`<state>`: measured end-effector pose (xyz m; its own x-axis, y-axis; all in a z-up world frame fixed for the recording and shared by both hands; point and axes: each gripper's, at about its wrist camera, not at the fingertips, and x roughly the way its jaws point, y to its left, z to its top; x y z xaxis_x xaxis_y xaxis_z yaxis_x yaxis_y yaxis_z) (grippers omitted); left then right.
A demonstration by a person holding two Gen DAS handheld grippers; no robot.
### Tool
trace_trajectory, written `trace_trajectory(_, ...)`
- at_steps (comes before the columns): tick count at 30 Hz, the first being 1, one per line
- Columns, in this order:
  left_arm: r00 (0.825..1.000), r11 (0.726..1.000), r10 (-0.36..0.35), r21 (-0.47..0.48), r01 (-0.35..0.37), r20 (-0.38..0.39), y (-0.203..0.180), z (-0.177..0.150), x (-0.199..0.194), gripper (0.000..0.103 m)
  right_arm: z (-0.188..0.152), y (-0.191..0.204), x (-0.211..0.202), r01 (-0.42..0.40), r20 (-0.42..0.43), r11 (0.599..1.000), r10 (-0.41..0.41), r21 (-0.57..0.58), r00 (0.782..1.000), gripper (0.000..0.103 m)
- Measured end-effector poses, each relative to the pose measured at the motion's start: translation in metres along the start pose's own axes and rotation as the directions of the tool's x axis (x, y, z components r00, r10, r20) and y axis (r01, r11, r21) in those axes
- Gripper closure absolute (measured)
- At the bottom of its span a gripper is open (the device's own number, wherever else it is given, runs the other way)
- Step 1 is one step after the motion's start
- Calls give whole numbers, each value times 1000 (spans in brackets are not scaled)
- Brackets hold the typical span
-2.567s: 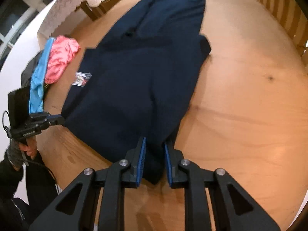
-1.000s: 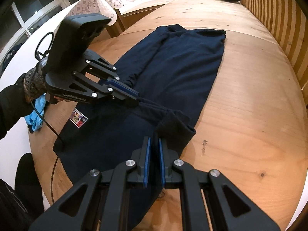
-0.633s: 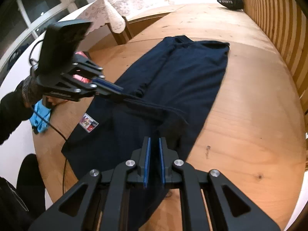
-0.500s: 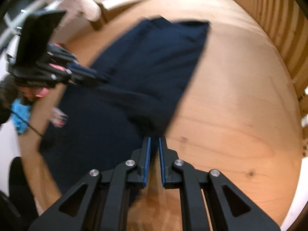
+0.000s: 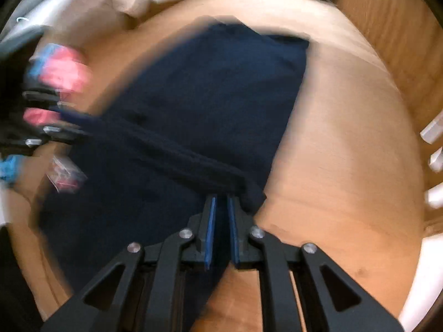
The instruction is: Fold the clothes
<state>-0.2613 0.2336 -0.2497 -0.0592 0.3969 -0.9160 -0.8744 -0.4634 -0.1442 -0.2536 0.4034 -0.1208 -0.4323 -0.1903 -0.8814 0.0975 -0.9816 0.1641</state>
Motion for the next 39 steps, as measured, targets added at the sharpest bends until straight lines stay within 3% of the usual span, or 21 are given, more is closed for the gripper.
trace_trajectory(3, 998, 998, 5, -58, -2, 57, 14, -12, -16, 82, -4, -14, -23, -90, 66, 993, 85, 72, 994, 94)
trace_trajectory(4, 996, 997, 21, -70, -15, 83, 18, -17, -25, 80, -4, -13, -31, -88, 92, 994, 81, 66, 992, 89)
trace_trajectory(5, 994, 996, 38, -85, -30, 98, 22, -22, -32, 73, -2, -12, -35, -89, 108, 994, 82, 60, 991, 78)
trace_trajectory(7, 994, 993, 28, -117, -15, 105, 30, -31, -38, 66, 4, -6, -37, -108, 116, 993, 103, 43, 988, 63)
trace_trajectory(8, 995, 992, 21, -129, -8, 100, 32, -35, -37, 65, 9, 1, -34, -119, 106, 993, 116, 24, 988, 62)
trace_trajectory(12, 999, 990, 19, -140, -14, 32, 29, -42, -18, 65, 29, 43, -20, -172, 61, 980, 179, -95, 982, 62)
trace_trajectory(16, 999, 990, -5, -141, 13, 54, 25, -36, -7, 65, 43, 78, -1, -175, 12, 962, 181, -211, 983, 62)
trace_trajectory(19, 998, 995, 20, -102, -13, 60, 20, -31, 0, 78, 55, 88, 18, -165, -36, 950, 162, -266, 986, 62)
trace_trajectory(20, 997, 995, 16, -94, -9, 70, 20, -31, -1, 88, 58, 92, 23, -168, -50, 943, 161, -287, 986, 62)
trace_trajectory(23, 995, 997, 6, -72, 1, 100, 18, -33, -6, 98, 62, 96, 31, -179, -88, 929, 158, -323, 983, 62)
trace_trajectory(24, 994, 998, 5, -66, 2, 109, 18, -34, -9, 98, 62, 96, 34, -188, -105, 927, 162, -324, 981, 63)
trace_trajectory(25, 993, 998, 8, -59, -1, 119, 17, -35, -11, 98, 63, 96, 37, -197, -121, 925, 166, -325, 979, 71)
trace_trajectory(26, 991, 999, 14, -51, -7, 131, 15, -34, -15, 98, 62, 95, 38, -205, -134, 925, 170, -321, 976, 88)
trace_trajectory(27, 989, 999, 14, -42, -8, 147, 13, -34, -20, 98, 60, 92, 36, -213, -142, 926, 176, -313, 974, 91)
trace_trajectory(31, 976, 1000, -15, -10, 17, 218, 11, -29, -40, 97, 51, 78, 25, -193, -128, 942, 163, -275, 978, 93)
trace_trajectory(32, 977, 1000, -18, -17, 22, 214, 15, -28, -38, 94, 50, 73, 24, -188, -125, 949, 161, -252, 979, 93)
trace_trajectory(35, 995, 997, 4, -81, 5, 104, 32, -29, -5, 89, 48, 67, 30, -204, -136, 955, 178, -213, 975, 87)
trace_trajectory(39, 988, 993, 28, -121, -10, 149, 36, -44, -39, 83, 52, 62, -3, -182, -54, 969, 175, -165, 983, 79)
